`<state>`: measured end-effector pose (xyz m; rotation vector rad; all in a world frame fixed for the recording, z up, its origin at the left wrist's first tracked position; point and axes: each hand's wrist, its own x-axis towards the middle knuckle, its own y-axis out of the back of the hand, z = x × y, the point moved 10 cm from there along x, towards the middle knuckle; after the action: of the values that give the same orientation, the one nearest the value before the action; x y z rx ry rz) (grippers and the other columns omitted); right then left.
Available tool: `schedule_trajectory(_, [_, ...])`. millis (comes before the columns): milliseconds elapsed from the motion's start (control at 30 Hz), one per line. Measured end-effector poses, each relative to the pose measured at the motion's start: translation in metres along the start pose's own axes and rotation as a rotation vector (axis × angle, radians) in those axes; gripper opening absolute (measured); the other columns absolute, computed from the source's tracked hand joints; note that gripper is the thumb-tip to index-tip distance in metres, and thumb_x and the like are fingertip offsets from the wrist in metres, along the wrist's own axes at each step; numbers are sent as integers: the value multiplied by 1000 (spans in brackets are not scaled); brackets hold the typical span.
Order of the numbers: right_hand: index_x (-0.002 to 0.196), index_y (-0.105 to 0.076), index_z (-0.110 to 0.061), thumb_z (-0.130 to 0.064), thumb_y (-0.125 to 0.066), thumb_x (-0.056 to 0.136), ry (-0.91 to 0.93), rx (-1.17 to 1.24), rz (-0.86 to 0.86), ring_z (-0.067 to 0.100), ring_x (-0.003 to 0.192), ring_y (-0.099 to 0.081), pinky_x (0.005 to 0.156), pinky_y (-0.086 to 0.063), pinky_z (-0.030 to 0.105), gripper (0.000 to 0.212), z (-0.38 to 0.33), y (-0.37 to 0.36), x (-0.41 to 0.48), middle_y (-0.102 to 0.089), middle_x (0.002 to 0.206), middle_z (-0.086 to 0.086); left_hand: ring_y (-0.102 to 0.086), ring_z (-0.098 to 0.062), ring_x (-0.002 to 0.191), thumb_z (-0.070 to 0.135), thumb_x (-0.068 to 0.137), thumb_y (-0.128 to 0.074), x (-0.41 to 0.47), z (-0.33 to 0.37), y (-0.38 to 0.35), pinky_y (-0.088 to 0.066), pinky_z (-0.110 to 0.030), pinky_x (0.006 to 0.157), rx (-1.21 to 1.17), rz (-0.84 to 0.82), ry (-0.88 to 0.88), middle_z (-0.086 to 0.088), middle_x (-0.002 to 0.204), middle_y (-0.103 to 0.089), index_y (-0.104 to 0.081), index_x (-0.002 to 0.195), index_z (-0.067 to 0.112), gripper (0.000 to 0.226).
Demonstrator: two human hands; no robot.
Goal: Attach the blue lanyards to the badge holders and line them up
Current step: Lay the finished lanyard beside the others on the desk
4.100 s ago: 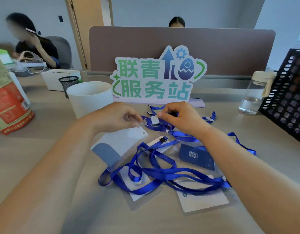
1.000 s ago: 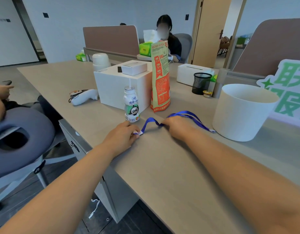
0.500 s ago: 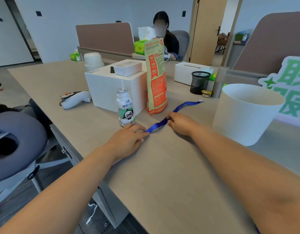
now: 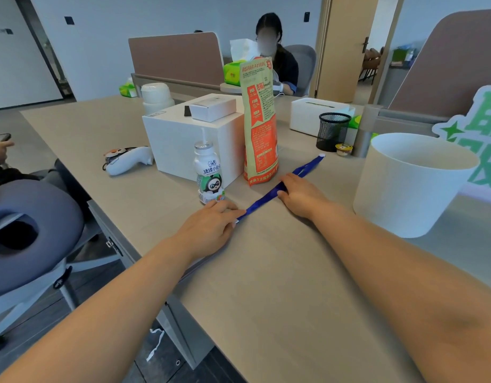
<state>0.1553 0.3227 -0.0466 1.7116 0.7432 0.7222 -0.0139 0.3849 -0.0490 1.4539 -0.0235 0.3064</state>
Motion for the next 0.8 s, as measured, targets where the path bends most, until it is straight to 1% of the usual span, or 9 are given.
schedule_trajectory(67, [132,-47,-13,-31,-41,96,58,-48,38,25,123,-45,102,-40,37,40,-10,3,-2,-48,135,7,-44,-23,114,19,96,-42,2,-1,0,-43,-32,88,-17,1,5,1,128,-49,-52,131,23,37])
schedule_trajectory(167, [129,-52,-16,-34,-39,97,90,-112,-15,24,120,-48,99,-43,38,39,-14,-4,-2,-53,130,7,-45,-25,112,20,96,-43,6,0,0,-44,-35,86,-24,-20,9,-1,125,-50,-55,128,22,35])
schedule_trajectory(233, [131,-49,-15,-35,-37,97,67,-121,-40,24,122,-47,99,-43,39,41,-10,-7,-3,-51,134,6,-45,-25,114,21,96,-42,8,-1,-2,-44,-35,86,-22,-42,23,-2,126,-49,-54,129,22,35])
schedule_trajectory(333, [139,-37,-15,-37,-35,98,50,-134,-62,25,132,-38,106,-38,41,47,-8,-7,-6,-39,145,6,-41,-23,117,22,97,-40,9,-3,-4,-44,-35,87,29,-63,48,-1,128,-46,-49,133,25,37])
schedule_trajectory(367, [140,-36,-15,-36,-36,98,61,-132,-59,25,133,-36,107,-36,41,47,-10,-5,-8,-38,146,6,-40,-24,118,21,97,-39,10,-4,-4,-44,-35,87,42,-66,59,-1,129,-45,-48,134,25,38])
schedule_trajectory(467, [135,-43,-14,-28,-41,96,90,-80,-16,23,129,-41,107,-37,37,41,-15,5,-14,-44,141,6,-38,-24,119,21,97,-38,13,-3,-2,-43,-35,89,63,-83,96,-2,130,-44,-45,135,26,39])
schedule_trajectory(600, [132,-47,-14,-23,-46,94,63,-42,29,23,127,-43,105,-37,35,39,-8,16,-29,-47,138,5,-40,-26,119,26,97,-40,16,3,9,-42,-37,90,50,-58,137,-5,129,-44,-46,134,26,38])
schedule_trajectory(700, [129,-50,-14,-22,-48,94,34,-8,30,24,126,-43,105,-37,36,36,1,23,-46,-49,136,7,-41,-25,119,27,95,-42,14,17,17,-40,-35,90,62,-11,122,-5,129,-46,-46,134,22,39])
schedule_trajectory(800, [127,-51,-13,-20,-46,95,3,2,41,23,123,-45,103,-36,33,34,11,35,-72,-50,134,8,-42,-26,120,29,94,-44,12,38,17,-38,-35,95,64,2,94,-6,130,-46,-45,135,20,42])
